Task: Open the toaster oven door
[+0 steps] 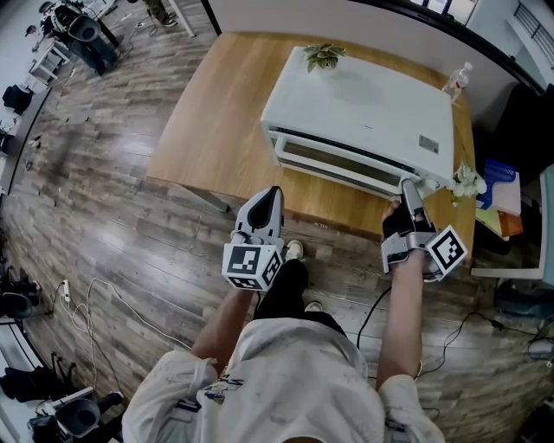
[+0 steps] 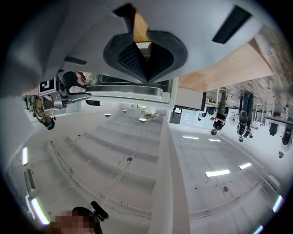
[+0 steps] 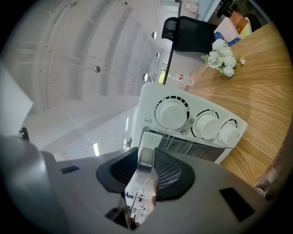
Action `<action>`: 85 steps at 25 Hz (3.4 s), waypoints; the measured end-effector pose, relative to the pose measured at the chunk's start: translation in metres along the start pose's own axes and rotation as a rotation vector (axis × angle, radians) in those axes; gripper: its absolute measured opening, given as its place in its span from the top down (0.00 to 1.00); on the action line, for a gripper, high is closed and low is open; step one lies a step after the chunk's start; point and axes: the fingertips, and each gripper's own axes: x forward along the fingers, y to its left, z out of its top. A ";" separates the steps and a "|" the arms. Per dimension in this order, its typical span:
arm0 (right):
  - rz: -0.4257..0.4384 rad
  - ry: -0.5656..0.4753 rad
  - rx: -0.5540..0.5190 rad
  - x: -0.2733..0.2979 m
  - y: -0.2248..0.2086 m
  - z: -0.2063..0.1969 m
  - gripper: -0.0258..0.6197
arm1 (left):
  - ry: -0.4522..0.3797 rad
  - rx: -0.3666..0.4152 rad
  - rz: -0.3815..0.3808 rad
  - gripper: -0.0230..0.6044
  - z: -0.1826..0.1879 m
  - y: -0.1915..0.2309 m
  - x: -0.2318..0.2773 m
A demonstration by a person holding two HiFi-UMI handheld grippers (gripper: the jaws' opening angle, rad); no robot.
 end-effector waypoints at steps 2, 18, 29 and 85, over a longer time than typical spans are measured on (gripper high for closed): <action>0.001 0.009 -0.012 -0.004 0.001 -0.004 0.77 | -0.005 0.001 0.003 0.95 0.001 -0.002 -0.005; -0.047 0.090 -0.161 -0.040 -0.004 -0.038 0.78 | -0.022 0.004 0.048 0.95 -0.001 -0.013 -0.058; -0.090 0.106 -0.273 -0.060 -0.014 -0.054 0.78 | -0.022 0.018 0.069 0.95 -0.005 -0.021 -0.088; -0.503 0.216 -0.994 -0.126 -0.107 -0.143 0.81 | 0.125 0.035 0.088 0.95 -0.077 -0.039 -0.136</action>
